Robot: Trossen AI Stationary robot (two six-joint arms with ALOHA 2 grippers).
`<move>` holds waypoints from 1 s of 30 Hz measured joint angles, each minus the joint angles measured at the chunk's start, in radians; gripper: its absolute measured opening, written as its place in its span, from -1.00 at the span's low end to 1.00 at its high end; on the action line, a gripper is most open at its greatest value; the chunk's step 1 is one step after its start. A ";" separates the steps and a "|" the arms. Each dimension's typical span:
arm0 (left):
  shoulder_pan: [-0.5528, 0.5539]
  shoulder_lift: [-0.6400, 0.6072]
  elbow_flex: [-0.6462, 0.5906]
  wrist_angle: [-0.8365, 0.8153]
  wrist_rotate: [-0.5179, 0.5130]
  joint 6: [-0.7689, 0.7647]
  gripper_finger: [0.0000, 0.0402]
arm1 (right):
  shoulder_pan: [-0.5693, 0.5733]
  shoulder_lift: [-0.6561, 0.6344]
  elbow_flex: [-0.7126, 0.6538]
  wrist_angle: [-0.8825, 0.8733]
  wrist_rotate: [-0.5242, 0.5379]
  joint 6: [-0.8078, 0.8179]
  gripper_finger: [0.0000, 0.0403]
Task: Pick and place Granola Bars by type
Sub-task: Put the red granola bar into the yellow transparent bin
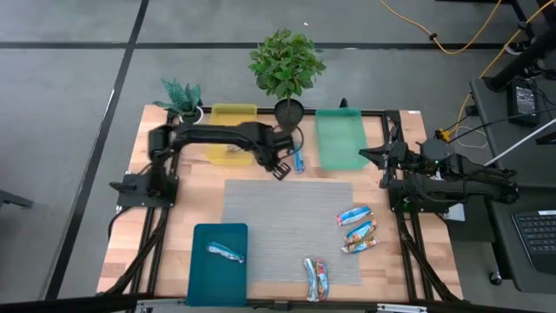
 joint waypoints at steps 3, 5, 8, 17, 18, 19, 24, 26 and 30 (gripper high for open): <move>0.000 -0.101 0.000 -0.057 -0.047 0.001 -0.89 | 0.000 0.000 0.000 0.000 0.000 -0.017 -0.88; 0.000 -0.163 0.000 -0.076 -0.078 0.001 -0.88 | 0.000 0.000 0.000 0.000 0.000 -0.017 -0.88; 0.000 -0.244 0.000 -0.085 -0.144 -0.004 -0.88 | 0.000 0.000 0.000 0.000 0.000 -0.016 -0.88; 0.000 -0.331 0.000 -0.088 -0.227 0.025 -0.88 | 0.000 0.000 0.000 0.000 0.000 -0.013 -0.88; 0.000 -0.332 0.000 -0.088 -0.234 0.030 -0.88 | 0.000 0.000 0.000 0.000 0.000 -0.013 -0.88; 0.000 -0.332 0.000 -0.088 -0.241 0.036 -0.88 | 0.000 0.000 0.000 0.000 0.000 -0.014 -0.88; 0.029 -0.356 0.000 -0.087 -0.274 0.062 -0.88 | 0.000 0.000 0.000 0.000 0.000 -0.012 -0.88; 0.053 -0.382 0.000 -0.077 -0.284 0.078 -0.88 | 0.000 0.000 0.000 0.000 0.000 -0.012 -0.88; 0.120 -0.459 0.000 -0.071 -0.317 0.096 -0.88 | 0.000 0.000 0.000 0.000 0.000 -0.012 -0.88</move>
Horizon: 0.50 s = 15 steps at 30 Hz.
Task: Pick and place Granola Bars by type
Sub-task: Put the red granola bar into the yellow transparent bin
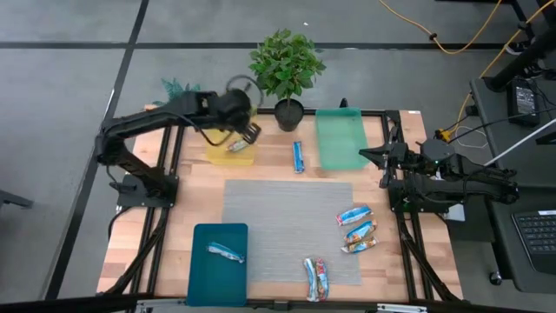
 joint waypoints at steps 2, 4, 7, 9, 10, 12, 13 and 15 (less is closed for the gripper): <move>0.040 -0.042 0.000 0.000 -0.006 0.009 -0.88 | 0.000 0.000 0.000 0.000 0.000 0.000 -0.88; 0.074 -0.078 0.000 0.000 -0.005 0.009 -0.88 | 0.000 0.000 0.000 0.000 0.000 0.000 -0.88; 0.106 -0.116 0.000 0.000 0.006 0.024 -0.88 | 0.000 0.000 0.000 0.000 0.000 0.000 -0.88; 0.123 -0.128 0.000 0.000 0.019 0.038 -0.88 | 0.000 0.000 0.000 0.000 0.000 0.000 -0.88; 0.131 -0.130 0.000 0.000 0.028 0.047 -0.88 | 0.000 0.000 0.000 0.000 0.000 0.000 -0.88; 0.152 -0.130 0.000 0.000 0.047 0.068 -0.88 | 0.000 0.000 0.000 0.000 0.000 0.000 -0.88; 0.165 -0.130 0.000 0.000 0.060 0.078 -0.88 | 0.000 0.000 0.000 0.000 0.000 0.000 -0.88; 0.197 -0.127 0.000 0.001 0.089 0.100 -0.88 | 0.000 0.000 0.000 0.000 0.000 -0.001 -0.88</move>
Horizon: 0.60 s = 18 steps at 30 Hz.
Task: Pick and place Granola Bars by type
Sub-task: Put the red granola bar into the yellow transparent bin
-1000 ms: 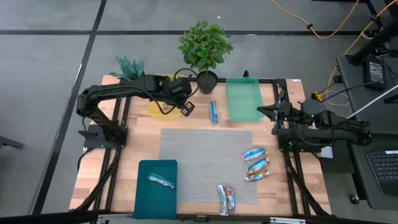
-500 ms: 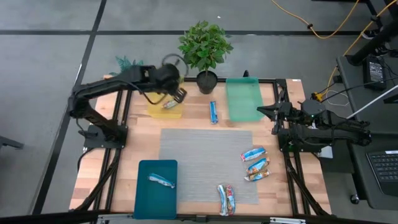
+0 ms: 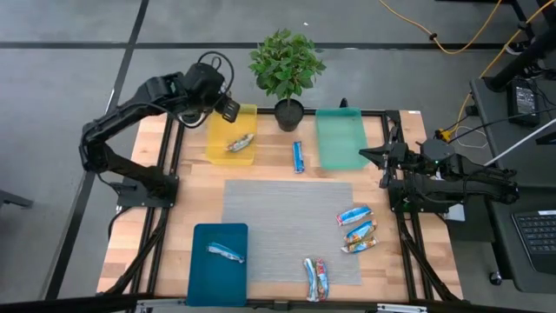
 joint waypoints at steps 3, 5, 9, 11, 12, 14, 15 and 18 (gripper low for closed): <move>0.055 0.015 0.000 0.012 0.054 0.033 -0.88 | 0.000 0.000 0.000 0.000 0.000 0.000 -0.88; 0.094 0.027 0.000 0.032 0.094 0.063 -0.89 | 0.000 0.000 0.000 0.000 0.000 -0.001 -0.88; 0.166 0.072 0.001 0.039 0.163 0.109 -0.90 | 0.000 0.000 0.000 0.000 0.000 -0.001 -0.88; 0.187 0.092 0.001 0.039 0.185 0.124 -0.89 | 0.000 0.000 0.000 0.000 0.000 -0.003 -0.88; 0.197 0.100 0.001 0.039 0.193 0.132 -0.89 | 0.000 0.000 0.000 0.000 0.000 -0.003 -0.88; 0.210 0.114 0.001 0.039 0.196 0.147 -0.89 | 0.000 0.000 0.000 0.000 0.000 -0.003 -0.88; 0.214 0.123 0.001 0.040 0.197 0.152 -0.89 | 0.000 0.000 0.000 0.000 0.000 -0.002 -0.88; 0.217 0.155 0.001 0.039 0.205 0.169 -0.89 | 0.000 0.000 0.000 0.000 0.000 0.002 -0.88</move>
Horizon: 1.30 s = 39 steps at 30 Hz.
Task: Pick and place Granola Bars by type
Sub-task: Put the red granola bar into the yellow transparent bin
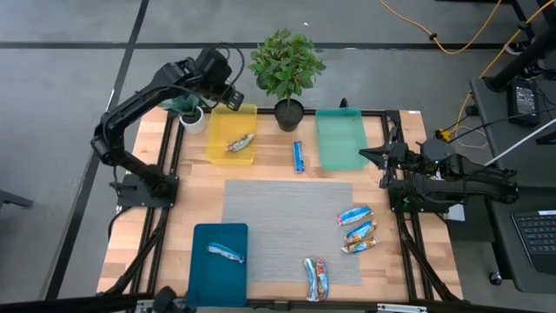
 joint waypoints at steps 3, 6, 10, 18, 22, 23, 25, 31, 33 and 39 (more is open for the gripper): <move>-0.005 0.043 0.000 0.006 0.000 0.025 -0.88 | 0.000 0.000 0.000 0.000 0.000 0.000 -0.88; -0.012 0.100 -0.003 0.007 -0.005 0.043 -0.88 | 0.000 0.000 0.000 0.000 0.000 0.000 -0.88; -0.013 0.151 -0.055 0.054 0.029 0.047 -0.89 | 0.000 0.000 0.000 0.000 0.000 0.002 -0.88; -0.018 0.198 -0.168 0.105 0.046 0.039 -0.88 | 0.000 0.000 0.000 -0.001 0.000 0.029 -0.88; -0.017 0.196 -0.215 0.115 0.042 0.038 -0.88 | 0.000 0.000 0.000 -0.002 0.000 0.026 -0.88; -0.016 0.196 -0.224 0.112 0.041 0.038 -0.88 | 0.000 0.000 0.000 -0.002 0.000 0.026 -0.88; -0.016 0.196 -0.242 0.121 0.040 0.038 -0.88 | 0.000 0.000 0.000 -0.002 0.000 0.025 -0.88; -0.010 0.196 -0.329 0.173 0.021 0.035 -0.88 | 0.000 0.000 0.000 -0.002 0.000 0.024 -0.88; -0.009 0.196 -0.365 0.207 0.019 0.026 -0.89 | 0.000 0.000 0.000 -0.002 0.000 0.025 -0.88; 0.006 0.196 -0.450 0.272 0.023 -0.003 -0.88 | 0.000 0.000 0.000 -0.001 0.000 0.025 -0.88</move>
